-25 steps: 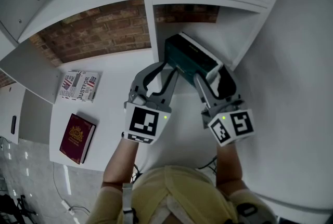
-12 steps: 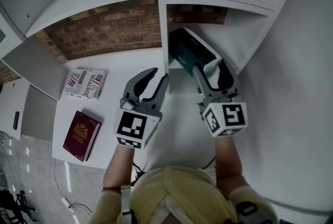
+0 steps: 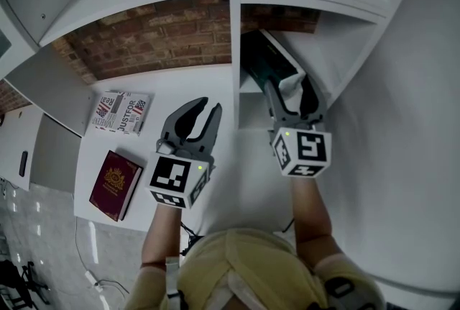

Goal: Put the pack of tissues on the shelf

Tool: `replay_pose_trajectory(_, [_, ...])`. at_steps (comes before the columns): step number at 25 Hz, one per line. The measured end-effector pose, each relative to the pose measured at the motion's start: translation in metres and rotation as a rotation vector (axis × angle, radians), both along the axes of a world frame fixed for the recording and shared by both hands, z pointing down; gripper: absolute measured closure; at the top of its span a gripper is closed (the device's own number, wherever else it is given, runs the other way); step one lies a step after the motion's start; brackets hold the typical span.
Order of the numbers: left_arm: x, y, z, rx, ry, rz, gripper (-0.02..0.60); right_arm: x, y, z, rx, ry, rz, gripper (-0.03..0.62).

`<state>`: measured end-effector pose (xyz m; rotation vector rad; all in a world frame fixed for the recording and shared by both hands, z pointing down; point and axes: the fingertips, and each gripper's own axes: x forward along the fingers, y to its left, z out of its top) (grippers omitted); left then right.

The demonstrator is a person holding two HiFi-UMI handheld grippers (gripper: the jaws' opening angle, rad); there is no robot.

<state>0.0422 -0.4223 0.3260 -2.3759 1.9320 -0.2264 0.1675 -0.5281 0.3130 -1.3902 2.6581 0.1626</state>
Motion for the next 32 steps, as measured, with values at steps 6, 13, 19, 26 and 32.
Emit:
replay_pose_trajectory(6, [-0.004,0.012,0.01,-0.068,0.051,0.018,0.486,-0.012,-0.008,0.005,0.007,0.024,0.031,0.286])
replay_pose_trajectory(13, [-0.017,0.022,0.016,-0.088,0.075,0.015,0.486,-0.019,-0.012,0.006,0.02,0.052,0.062,0.286])
replay_pose_trajectory(19, [-0.029,0.027,0.013,-0.083,0.095,0.02,0.486,-0.024,-0.015,0.007,0.02,0.089,0.094,0.286])
replay_pose_trajectory(26, [-0.041,0.037,0.009,-0.081,0.085,0.016,0.486,-0.022,-0.011,0.007,-0.017,0.085,0.093,0.284])
replay_pose_trajectory(32, [-0.054,0.045,0.005,-0.058,0.09,0.004,0.486,-0.019,-0.006,0.006,-0.013,0.081,0.121,0.276])
